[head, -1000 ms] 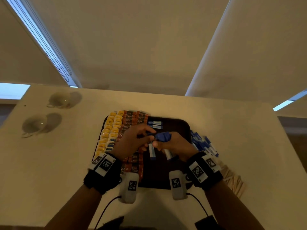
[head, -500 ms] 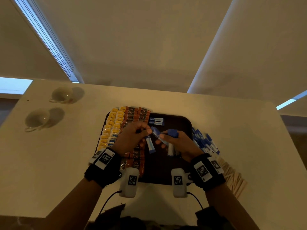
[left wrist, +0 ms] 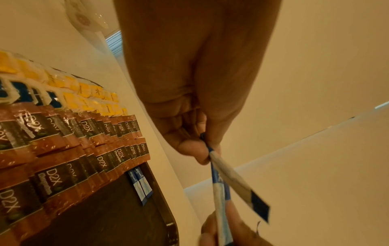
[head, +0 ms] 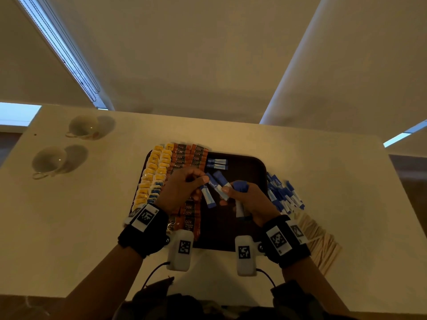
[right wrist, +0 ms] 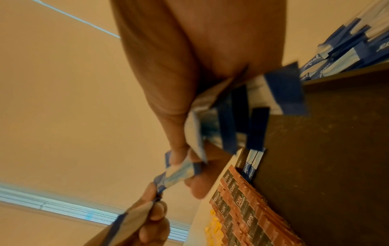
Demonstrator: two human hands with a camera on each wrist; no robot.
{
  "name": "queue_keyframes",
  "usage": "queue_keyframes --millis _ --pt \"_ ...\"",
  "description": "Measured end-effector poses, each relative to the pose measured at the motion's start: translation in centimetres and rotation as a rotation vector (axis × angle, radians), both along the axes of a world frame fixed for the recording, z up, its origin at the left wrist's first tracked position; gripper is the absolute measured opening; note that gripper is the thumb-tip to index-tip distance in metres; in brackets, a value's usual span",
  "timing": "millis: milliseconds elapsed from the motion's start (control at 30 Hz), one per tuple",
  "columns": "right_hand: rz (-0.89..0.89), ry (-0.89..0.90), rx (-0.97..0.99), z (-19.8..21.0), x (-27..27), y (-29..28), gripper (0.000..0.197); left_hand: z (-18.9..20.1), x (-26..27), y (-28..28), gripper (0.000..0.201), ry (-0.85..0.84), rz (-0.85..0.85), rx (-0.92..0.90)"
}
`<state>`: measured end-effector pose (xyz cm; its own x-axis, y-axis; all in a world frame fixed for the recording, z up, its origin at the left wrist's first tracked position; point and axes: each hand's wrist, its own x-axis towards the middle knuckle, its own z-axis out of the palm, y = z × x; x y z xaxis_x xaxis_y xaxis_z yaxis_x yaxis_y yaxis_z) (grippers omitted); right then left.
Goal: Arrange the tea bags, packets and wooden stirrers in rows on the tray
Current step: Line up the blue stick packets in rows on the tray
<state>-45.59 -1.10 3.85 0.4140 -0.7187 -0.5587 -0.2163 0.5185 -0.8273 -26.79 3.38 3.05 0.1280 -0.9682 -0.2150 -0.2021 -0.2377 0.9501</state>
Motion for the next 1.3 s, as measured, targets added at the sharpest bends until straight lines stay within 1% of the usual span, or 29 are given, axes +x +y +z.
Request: queue_keyframes --millis 67,100,167,267,300,367,467,567,667,700,733,867,933,1033,1100,1133,1200,1233,1300 --pt "-0.024 0.002 0.001 -0.2 -0.2 0.1 0.011 0.0 0.2 0.0 0.011 0.001 0.047 -0.011" --pt "-0.043 0.004 -0.004 -0.3 -0.4 0.2 0.008 0.0 0.2 0.0 0.011 -0.004 0.067 -0.011" --pt "-0.052 0.022 -0.021 -0.4 -0.5 0.4 0.009 -0.1 0.4 0.1 0.011 -0.008 0.095 -0.015" --pt "-0.057 -0.014 -0.031 -0.2 -0.2 1.0 0.013 -0.3 0.4 0.1 0.007 -0.038 0.147 -0.051" --pt "-0.066 -0.018 -0.039 -0.2 -0.1 1.1 0.014 -0.3 0.2 0.1 0.010 -0.050 0.165 -0.070" --pt "-0.109 -0.016 -0.034 -0.3 0.1 1.3 0.006 -0.3 -0.1 0.2 0.013 -0.060 0.186 -0.090" --pt "-0.182 -0.054 0.024 -0.4 0.5 1.3 0.001 -0.3 -0.4 0.3 0.012 -0.063 0.191 -0.087" --pt "-0.164 -0.077 0.063 -0.4 0.6 1.3 0.010 -0.6 -0.3 0.3 0.011 -0.056 0.205 -0.092" --pt "-0.181 -0.041 0.040 -1.2 0.8 1.5 0.034 -1.2 -0.2 0.2 0.004 -0.008 0.211 -0.072" --pt "-0.184 -0.020 0.023 -1.4 0.9 1.6 0.040 -1.3 -0.2 0.1 0.003 0.024 0.210 -0.059" --pt "-0.185 -0.006 0.008 -1.6 1.1 1.7 0.042 -1.5 -0.2 0.1 0.008 0.051 0.212 -0.046" --pt "-0.246 0.040 -0.012 -2.8 1.7 1.9 0.045 -2.2 0.0 -0.2 0.015 0.102 0.220 0.001" --pt "-0.281 0.053 -0.002 -3.4 1.7 1.9 0.041 -2.6 -0.1 -0.3 0.016 0.115 0.224 0.026" --pt "-0.330 0.080 0.060 -3.8 2.0 1.7 0.017 -3.1 -0.3 -0.6 0.011 0.179 0.237 0.057" --pt "-0.328 0.133 0.080 -4.2 2.3 1.5 0.012 -3.5 -0.3 -0.8 0.011 0.213 0.244 0.079" --pt "-0.321 0.162 0.076 -4.5 2.5 1.3 0.014 -3.8 -0.3 -0.9 0.012 0.225 0.251 0.092" --pt "-0.326 0.211 0.086 -5.3 2.8 1.1 0.032 -4.2 -0.1 -1.1 0.010 0.239 0.255 0.131" --pt "-0.327 0.219 0.105 -5.7 2.9 0.9 0.038 -4.4 0.0 -1.1 0.007 0.249 0.249 0.151" --pt "-0.321 0.240 0.138 -6.3 2.7 0.0 0.036 -4.6 0.3 -1.0 0.006 0.277 0.244 0.166"
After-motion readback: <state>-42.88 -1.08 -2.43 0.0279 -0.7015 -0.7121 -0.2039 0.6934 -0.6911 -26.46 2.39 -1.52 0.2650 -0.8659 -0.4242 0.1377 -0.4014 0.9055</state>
